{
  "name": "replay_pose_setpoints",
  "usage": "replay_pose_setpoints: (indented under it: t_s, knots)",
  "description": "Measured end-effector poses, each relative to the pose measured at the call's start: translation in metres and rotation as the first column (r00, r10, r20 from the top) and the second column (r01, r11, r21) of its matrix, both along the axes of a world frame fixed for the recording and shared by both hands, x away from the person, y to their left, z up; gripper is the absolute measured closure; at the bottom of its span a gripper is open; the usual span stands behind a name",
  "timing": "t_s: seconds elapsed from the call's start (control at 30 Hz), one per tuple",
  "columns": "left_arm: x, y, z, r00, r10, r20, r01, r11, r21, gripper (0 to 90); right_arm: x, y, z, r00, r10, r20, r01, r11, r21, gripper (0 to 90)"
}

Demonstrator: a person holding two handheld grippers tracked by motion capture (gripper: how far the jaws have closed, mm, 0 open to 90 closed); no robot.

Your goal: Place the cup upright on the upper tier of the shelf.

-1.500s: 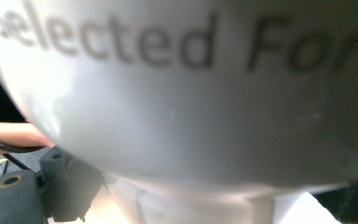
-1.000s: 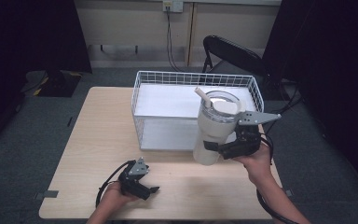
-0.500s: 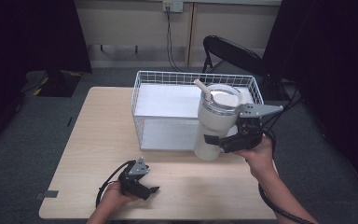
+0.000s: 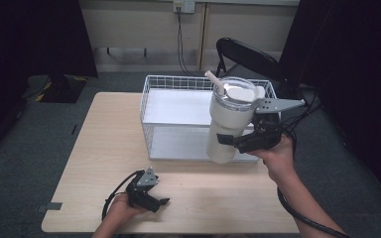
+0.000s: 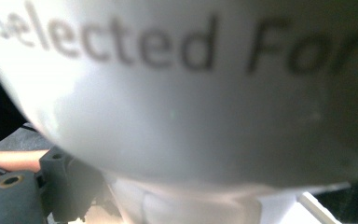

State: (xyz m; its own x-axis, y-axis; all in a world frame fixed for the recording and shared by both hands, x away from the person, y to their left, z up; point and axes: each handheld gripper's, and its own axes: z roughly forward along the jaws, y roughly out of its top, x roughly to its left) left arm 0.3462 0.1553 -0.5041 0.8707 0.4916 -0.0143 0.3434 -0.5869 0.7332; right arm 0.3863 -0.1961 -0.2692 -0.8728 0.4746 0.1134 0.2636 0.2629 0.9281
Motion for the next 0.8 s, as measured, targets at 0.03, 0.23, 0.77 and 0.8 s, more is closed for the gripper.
replay_pose_setpoints:
  t_s: [0.03, 0.23, 0.77, 0.8]
  knots:
    - [0.0, 0.0, 0.0, 1.0, 0.0, 0.0, 0.0, 1.0, 0.0, 9.6, 0.0, 0.0, 0.0, 1.0, 0.0, 0.0, 0.0, 1.0, 0.0, 9.8]
    - [0.0, 0.0, 0.0, 1.0, 0.0, 0.0, 0.0, 1.0, 0.0, 9.6, 0.003, 0.003, 0.013, 1.0, 0.0, 0.003, 0.0, 1.0, -0.006, 9.8]
    - [0.0, 0.0, 0.0, 1.0, -0.002, -0.002, 0.002, 1.0, 0.001, 9.6, 0.022, 0.008, 0.039, 0.9992, -0.035, 0.018, 0.035, 0.999, -0.02, 9.8]
    - [0.0, 0.0, 0.0, 1.0, -0.002, -0.002, 0.002, 1.0, 0.001, 9.6, 0.023, 0.009, 0.042, 0.9988, -0.04, 0.027, 0.041, 0.999, -0.024, 9.8]
